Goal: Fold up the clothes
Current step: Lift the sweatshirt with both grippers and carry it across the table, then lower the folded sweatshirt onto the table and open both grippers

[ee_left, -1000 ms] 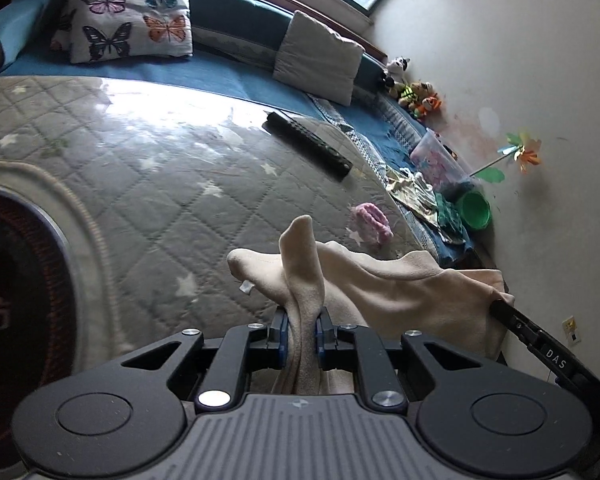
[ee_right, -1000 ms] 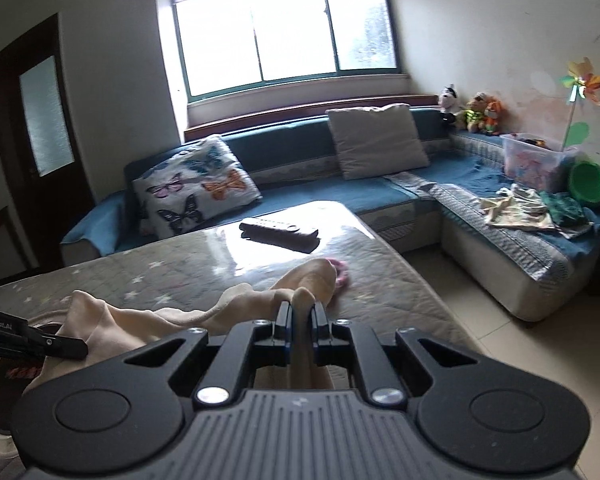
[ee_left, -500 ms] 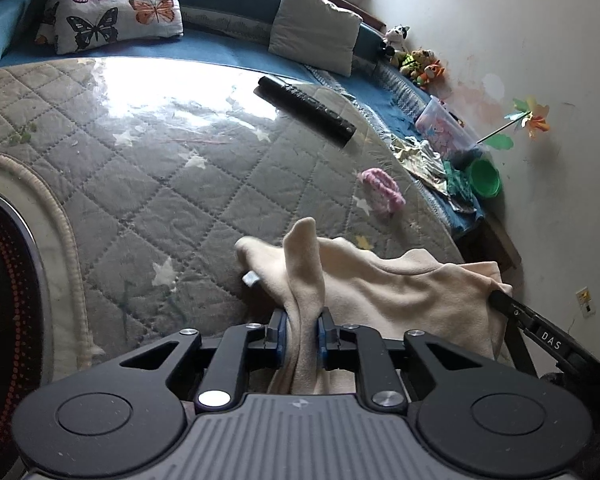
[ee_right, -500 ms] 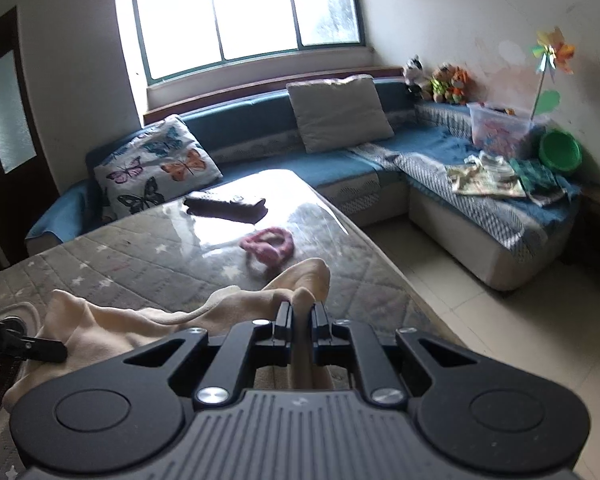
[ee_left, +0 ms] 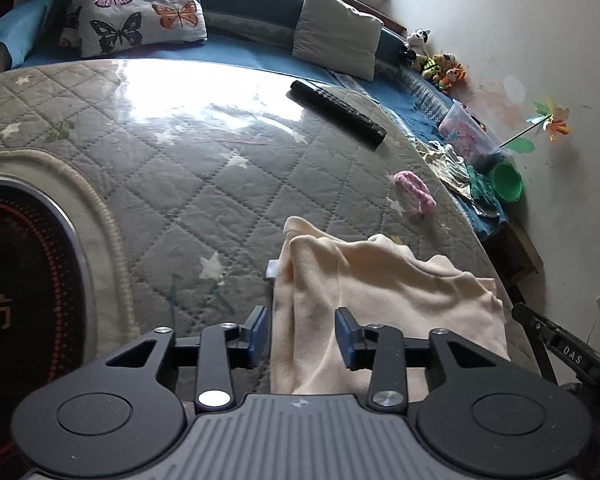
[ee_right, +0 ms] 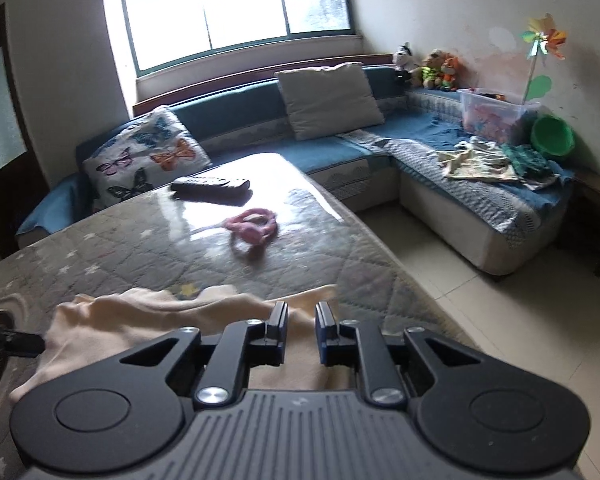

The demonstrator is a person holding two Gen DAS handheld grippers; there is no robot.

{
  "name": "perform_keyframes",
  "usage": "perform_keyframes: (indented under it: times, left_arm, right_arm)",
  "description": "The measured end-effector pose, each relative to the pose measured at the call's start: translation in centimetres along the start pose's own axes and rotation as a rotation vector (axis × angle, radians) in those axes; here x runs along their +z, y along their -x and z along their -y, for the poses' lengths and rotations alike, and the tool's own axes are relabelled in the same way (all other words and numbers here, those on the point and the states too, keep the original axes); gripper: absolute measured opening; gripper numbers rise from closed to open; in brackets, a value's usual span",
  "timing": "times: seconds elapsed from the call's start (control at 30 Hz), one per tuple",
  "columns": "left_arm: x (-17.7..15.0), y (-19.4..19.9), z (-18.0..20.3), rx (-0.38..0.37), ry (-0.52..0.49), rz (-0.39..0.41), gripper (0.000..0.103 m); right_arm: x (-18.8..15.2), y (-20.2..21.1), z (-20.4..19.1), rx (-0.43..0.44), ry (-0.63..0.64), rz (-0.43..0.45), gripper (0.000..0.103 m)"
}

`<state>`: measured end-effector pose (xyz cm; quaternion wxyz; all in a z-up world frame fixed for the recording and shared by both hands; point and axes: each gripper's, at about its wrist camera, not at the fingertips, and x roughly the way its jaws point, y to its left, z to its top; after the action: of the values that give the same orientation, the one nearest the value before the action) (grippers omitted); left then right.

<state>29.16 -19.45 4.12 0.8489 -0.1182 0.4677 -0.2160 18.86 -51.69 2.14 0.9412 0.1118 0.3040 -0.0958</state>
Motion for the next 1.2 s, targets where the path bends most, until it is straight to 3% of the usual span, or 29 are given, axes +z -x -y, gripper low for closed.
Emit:
perform_keyframes:
  times: [0.1,0.3,0.6,0.93,1.2]
  left_arm:
    - [-0.7,0.6,0.0,0.003,-0.019,0.002,0.043]
    - [-2.8,1.5,0.4,0.011,-0.069,0.001,0.044]
    - [-3.9,1.0,-0.5,0.031,-0.067,-0.011,0.044]
    - [-4.5,1.4,-0.2,0.047,-0.101,0.006,0.045]
    - [-6.0,3.2,0.6,0.069,-0.177,0.039,0.05]
  right_arm:
    - [-0.9,0.8,-1.0,0.032,0.029,-0.009,0.024]
    - [-3.5,2.8,-3.0,0.089,0.081,-0.032,0.024]
    - [-7.6,4.0,-3.8,0.02,0.209,-0.035,0.021]
    - [-8.1,5.0,-2.4,-0.005,0.166,-0.051,0.021]
    - [-6.6,5.1,-2.4,0.009,0.122,0.004,0.023]
